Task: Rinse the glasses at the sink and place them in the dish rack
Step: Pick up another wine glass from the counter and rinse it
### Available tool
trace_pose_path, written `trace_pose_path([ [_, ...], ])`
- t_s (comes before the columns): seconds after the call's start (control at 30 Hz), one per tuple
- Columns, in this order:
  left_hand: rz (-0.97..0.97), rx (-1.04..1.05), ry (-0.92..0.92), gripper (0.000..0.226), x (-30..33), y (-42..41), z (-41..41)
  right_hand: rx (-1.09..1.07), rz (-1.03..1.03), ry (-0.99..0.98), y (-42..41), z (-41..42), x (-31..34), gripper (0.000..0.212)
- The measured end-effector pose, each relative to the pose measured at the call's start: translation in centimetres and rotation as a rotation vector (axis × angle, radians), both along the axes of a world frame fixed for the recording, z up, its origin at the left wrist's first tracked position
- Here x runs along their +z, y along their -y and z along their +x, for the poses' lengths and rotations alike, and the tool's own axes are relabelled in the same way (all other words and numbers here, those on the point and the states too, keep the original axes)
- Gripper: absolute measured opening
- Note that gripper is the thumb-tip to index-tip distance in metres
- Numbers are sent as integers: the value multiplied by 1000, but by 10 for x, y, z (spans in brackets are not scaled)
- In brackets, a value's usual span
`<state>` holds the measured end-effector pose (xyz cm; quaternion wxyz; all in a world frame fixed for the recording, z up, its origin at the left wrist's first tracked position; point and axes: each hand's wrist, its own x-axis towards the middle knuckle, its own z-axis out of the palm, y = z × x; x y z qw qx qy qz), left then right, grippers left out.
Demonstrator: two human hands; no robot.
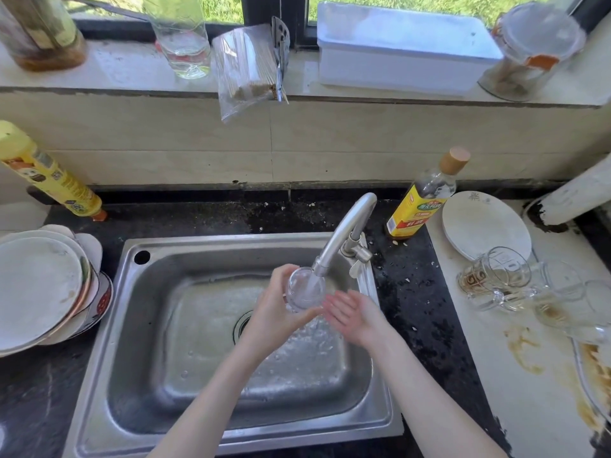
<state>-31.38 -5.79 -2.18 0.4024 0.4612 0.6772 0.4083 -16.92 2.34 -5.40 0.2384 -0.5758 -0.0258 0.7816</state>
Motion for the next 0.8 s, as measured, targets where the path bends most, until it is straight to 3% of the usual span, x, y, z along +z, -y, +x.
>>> trace_pose_path([
  [0.1, -24, 4, -10, 61, -4, 0, 0, -248, -3, -109, -23, 5, -4, 47],
  [0.2, -34, -3, -2, 60, -5, 0, 1, -351, 0, -157, -38, 7, -6, 53],
  [0.57, -57, -7, -45, 58, -6, 3, 1, -230, -15, -65, -37, 1, -6, 43],
  [0.8, -52, -6, -47, 60, -3, 2, 2, -259, -38, -84, -41, 8, 6, 40],
])
